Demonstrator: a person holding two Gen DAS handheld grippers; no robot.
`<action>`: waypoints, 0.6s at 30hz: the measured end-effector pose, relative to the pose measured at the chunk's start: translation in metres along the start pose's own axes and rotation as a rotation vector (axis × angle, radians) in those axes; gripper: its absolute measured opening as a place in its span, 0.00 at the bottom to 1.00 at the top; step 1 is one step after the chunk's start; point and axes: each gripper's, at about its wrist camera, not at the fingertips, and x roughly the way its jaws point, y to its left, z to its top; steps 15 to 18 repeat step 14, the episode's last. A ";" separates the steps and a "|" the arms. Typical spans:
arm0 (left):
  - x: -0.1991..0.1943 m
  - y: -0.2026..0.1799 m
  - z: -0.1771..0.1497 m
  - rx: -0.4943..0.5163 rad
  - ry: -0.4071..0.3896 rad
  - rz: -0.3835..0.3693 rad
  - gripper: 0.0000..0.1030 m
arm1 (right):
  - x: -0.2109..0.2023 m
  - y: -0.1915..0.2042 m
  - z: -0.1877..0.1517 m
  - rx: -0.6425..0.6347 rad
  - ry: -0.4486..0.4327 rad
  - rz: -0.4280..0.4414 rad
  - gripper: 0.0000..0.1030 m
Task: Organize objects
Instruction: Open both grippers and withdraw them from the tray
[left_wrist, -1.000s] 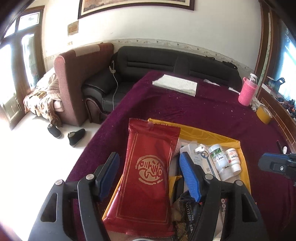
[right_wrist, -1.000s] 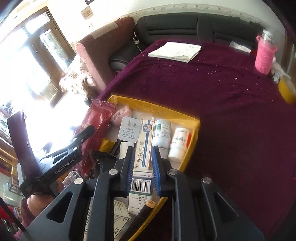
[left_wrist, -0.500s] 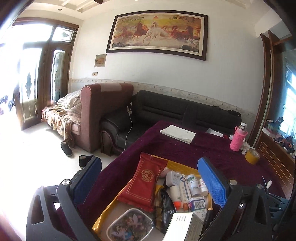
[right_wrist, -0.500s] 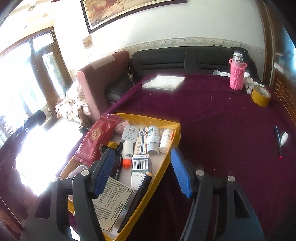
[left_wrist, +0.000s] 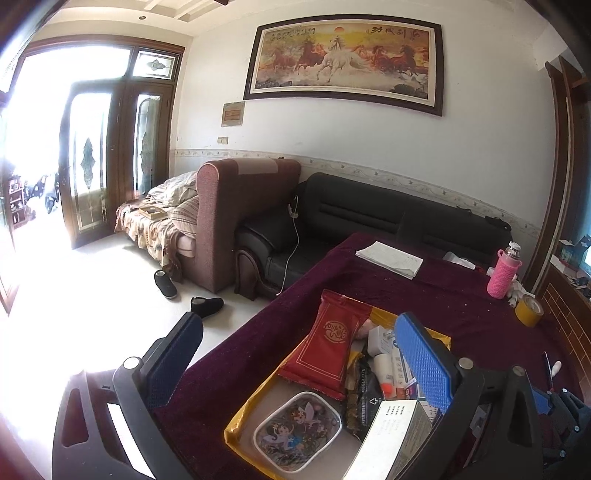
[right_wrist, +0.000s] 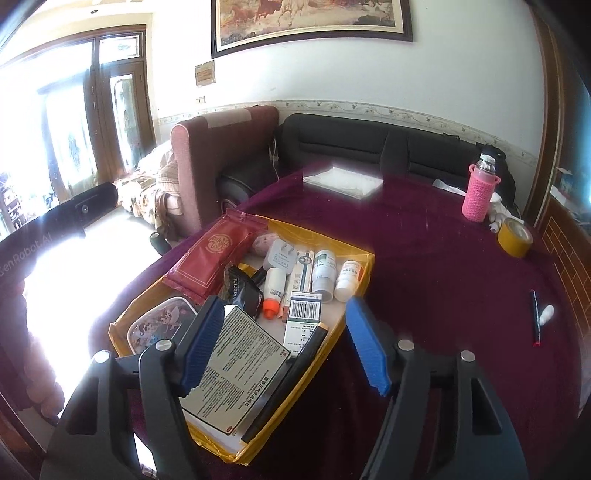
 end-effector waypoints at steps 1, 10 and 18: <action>0.000 0.000 -0.001 0.000 0.001 0.003 0.99 | 0.000 0.002 -0.001 -0.006 0.001 -0.001 0.66; -0.001 -0.005 -0.007 0.043 -0.007 0.090 0.99 | 0.007 0.011 -0.006 -0.029 0.020 -0.011 0.67; 0.002 -0.002 -0.008 0.017 0.018 0.099 0.99 | 0.010 0.012 -0.008 -0.029 0.028 -0.015 0.67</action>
